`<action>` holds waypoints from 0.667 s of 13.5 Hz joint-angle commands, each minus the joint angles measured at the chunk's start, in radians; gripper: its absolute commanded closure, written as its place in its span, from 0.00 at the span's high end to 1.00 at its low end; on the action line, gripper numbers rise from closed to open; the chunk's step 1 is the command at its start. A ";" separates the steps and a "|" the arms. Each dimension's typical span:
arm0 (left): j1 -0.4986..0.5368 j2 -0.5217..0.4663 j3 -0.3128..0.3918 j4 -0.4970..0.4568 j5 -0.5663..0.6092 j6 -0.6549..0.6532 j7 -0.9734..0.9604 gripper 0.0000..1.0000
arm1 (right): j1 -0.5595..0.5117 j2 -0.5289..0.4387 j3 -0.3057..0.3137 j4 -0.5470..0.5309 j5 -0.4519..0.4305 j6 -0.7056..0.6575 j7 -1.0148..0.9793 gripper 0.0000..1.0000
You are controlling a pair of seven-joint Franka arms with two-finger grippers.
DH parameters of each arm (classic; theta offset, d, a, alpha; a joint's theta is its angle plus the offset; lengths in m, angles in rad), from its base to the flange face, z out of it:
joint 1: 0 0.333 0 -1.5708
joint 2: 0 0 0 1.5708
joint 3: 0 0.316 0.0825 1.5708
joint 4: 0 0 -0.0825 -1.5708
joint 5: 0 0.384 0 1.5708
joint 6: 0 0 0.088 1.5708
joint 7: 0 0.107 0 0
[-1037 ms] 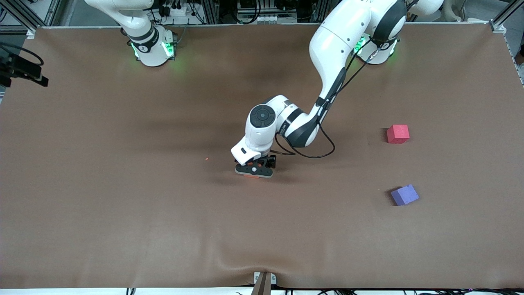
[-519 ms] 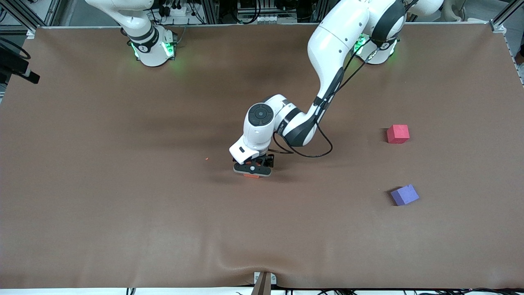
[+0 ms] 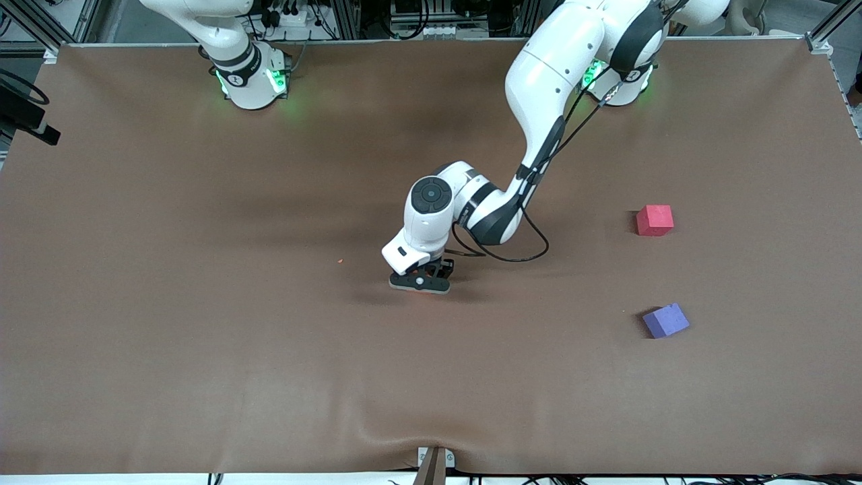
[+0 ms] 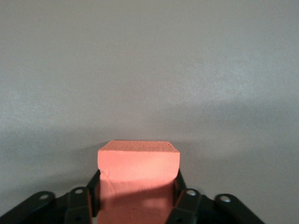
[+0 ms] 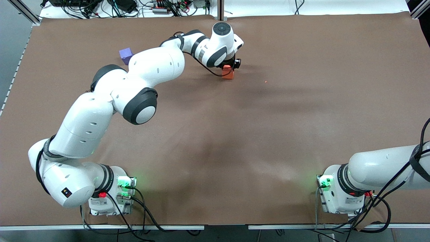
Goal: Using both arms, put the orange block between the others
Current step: 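Carry the orange cube with the left gripper between pink and blue cubes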
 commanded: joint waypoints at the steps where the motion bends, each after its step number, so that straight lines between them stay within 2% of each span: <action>1: 0.003 -0.033 0.037 0.018 -0.001 -0.055 -0.006 0.00 | 0.005 -0.011 0.000 0.001 -0.019 -0.032 0.017 1.00; 2: 0.010 -0.080 0.055 0.018 -0.008 -0.085 -0.008 0.00 | 0.003 -0.011 -0.002 0.001 -0.019 -0.034 0.017 1.00; 6: 0.165 -0.250 0.062 -0.016 -0.026 -0.223 -0.005 0.00 | 0.009 -0.011 0.003 0.001 -0.019 -0.041 0.015 1.00; 9: 0.243 -0.321 0.063 -0.021 -0.025 -0.386 -0.009 0.00 | 0.008 -0.012 0.001 0.001 -0.020 -0.049 0.015 1.00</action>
